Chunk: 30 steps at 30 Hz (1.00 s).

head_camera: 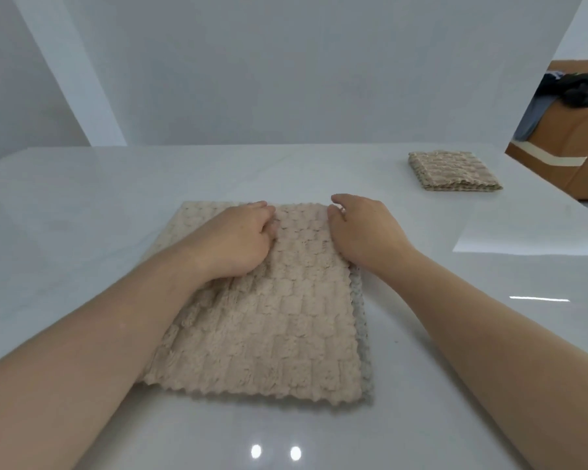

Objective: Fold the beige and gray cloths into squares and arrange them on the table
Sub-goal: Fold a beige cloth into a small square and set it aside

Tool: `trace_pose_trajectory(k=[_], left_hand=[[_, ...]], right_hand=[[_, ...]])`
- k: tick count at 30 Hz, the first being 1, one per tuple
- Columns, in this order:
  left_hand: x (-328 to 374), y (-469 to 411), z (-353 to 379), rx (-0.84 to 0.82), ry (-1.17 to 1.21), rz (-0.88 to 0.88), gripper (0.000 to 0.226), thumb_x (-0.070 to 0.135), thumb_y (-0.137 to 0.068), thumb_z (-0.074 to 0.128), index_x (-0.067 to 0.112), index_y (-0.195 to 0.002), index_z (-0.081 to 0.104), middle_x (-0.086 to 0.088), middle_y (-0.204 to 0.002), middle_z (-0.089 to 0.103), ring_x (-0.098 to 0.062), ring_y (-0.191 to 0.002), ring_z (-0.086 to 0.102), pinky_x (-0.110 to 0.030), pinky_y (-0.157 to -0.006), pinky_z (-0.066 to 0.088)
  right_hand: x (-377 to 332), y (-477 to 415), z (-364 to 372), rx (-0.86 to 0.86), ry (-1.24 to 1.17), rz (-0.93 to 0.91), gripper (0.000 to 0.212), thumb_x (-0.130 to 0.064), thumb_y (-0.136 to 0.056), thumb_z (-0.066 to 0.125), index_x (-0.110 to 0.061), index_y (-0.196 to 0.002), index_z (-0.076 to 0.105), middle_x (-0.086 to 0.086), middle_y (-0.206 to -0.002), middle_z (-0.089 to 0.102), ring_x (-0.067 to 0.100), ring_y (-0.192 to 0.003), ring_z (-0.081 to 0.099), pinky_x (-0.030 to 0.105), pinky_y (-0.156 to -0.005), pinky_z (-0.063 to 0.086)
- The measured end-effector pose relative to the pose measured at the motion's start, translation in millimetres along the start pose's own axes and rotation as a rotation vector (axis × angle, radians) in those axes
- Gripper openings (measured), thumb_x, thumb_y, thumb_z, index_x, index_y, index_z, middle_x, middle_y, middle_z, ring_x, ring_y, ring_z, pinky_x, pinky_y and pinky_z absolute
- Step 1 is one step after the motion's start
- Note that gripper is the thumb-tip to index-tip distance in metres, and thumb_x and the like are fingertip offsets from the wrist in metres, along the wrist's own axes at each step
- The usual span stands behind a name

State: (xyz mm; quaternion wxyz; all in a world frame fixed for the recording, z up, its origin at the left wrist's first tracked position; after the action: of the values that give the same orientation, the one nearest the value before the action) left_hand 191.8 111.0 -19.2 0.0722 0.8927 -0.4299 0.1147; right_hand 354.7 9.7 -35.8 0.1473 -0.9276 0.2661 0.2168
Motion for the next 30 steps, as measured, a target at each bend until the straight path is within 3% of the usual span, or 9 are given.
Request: trace_pose_trajectory(k=[3,6,10,12,15,17,23,28,30], left_hand=[[-15.6,8.4,-3.0,0.031,-0.006,-0.033,0.039,0.025,-0.108,0.039,0.012,-0.143,0.051,-0.003,-0.151,0.047,-0.023,-0.136,0.045,-0.028,-0.105,0.034],[-33.2,11.7,-10.0,0.092,-0.016,-0.089,0.042,0.029,-0.108,0.039,0.008,-0.142,0.052,-0.008,-0.151,0.047,-0.027,-0.139,0.043,-0.035,-0.112,0.032],[-49.0,15.2,-2.8,0.174,-0.015,-0.106,0.043,0.034,-0.108,0.037,0.006,-0.135,0.056,-0.011,-0.143,0.054,-0.029,-0.135,0.046,-0.038,-0.111,0.034],[-50.5,16.4,6.8,0.136,-0.032,-0.096,0.048,0.038,-0.108,0.035,0.009,-0.142,0.051,-0.010,-0.150,0.049,-0.028,-0.142,0.041,-0.037,-0.116,0.030],[-49.4,16.6,11.5,0.137,-0.046,-0.088,0.051,0.039,-0.109,0.033,0.009,-0.147,0.046,-0.010,-0.157,0.042,-0.025,-0.146,0.035,-0.036,-0.120,0.024],[-49.2,16.2,12.7,0.143,-0.057,-0.093,0.053,0.039,-0.109,0.032,0.010,-0.152,0.040,-0.009,-0.161,0.036,-0.024,-0.150,0.028,-0.038,-0.124,0.021],[-53.3,12.5,17.7,0.152,-0.062,-0.079,0.053,0.038,-0.108,0.033,0.009,-0.153,0.037,-0.009,-0.161,0.035,-0.023,-0.151,0.026,-0.044,-0.124,0.021],[-52.2,11.8,18.1,0.151,-0.067,-0.076,0.054,0.038,-0.108,0.033,0.009,-0.153,0.037,-0.009,-0.162,0.033,-0.023,-0.151,0.025,-0.043,-0.124,0.020],[-52.4,12.0,18.3,0.145,-0.069,-0.080,0.055,0.039,-0.109,0.032,0.009,-0.154,0.036,-0.010,-0.163,0.031,-0.024,-0.152,0.023,-0.044,-0.125,0.019]], right_hand=[[-0.1,1.0,-3.3,0.055,0.002,0.060,0.043,-0.034,-0.106,0.034,-0.012,-0.135,0.057,0.008,-0.138,0.059,0.029,-0.126,0.054,0.038,-0.101,0.044],[2.6,3.1,2.0,0.057,-0.042,0.156,0.045,-0.038,-0.105,0.035,-0.009,-0.127,0.061,0.010,-0.130,0.061,0.030,-0.118,0.057,0.038,-0.095,0.045],[4.6,8.0,15.3,0.067,-0.056,0.177,0.043,-0.044,-0.100,0.032,-0.014,-0.088,0.061,0.009,-0.097,0.068,0.032,-0.094,0.062,0.042,-0.090,0.053],[3.8,9.4,16.3,0.077,-0.073,0.165,0.040,-0.042,-0.100,0.034,-0.016,-0.083,0.059,0.005,-0.090,0.067,0.032,-0.094,0.062,0.042,-0.089,0.052],[3.0,13.3,16.2,0.100,-0.085,0.141,0.038,-0.040,-0.102,0.039,-0.018,-0.118,0.065,0.004,-0.117,0.067,0.028,-0.114,0.059,0.044,-0.101,0.046],[2.6,12.7,16.1,0.128,-0.101,0.134,0.039,-0.040,-0.101,0.043,-0.021,-0.130,0.061,0.003,-0.128,0.064,0.025,-0.120,0.057,0.046,-0.105,0.045],[4.2,7.9,15.3,0.177,-0.098,0.046,0.030,-0.028,-0.101,0.049,-0.019,-0.125,0.065,-0.002,-0.131,0.061,0.020,-0.128,0.051,0.043,-0.109,0.040],[5.1,6.5,19.7,0.121,0.066,-0.005,0.038,-0.029,-0.106,0.038,-0.022,-0.135,0.062,-0.001,-0.164,0.029,0.019,-0.155,0.012,0.045,-0.124,0.017],[5.2,7.0,20.9,0.103,0.103,-0.031,0.038,-0.028,-0.107,0.037,-0.021,-0.132,0.065,-0.003,-0.160,0.038,0.020,-0.155,0.012,0.044,-0.124,0.014]])
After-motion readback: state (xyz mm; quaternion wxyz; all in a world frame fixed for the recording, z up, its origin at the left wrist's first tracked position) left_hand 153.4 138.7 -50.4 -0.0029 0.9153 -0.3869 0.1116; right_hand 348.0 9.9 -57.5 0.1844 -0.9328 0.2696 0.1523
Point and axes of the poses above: each hand's wrist, its own y-axis away from the middle knuckle, its own z-axis out of the palm, x = y × z, the point moved 4 cm from there along -y, towards the middle knuckle
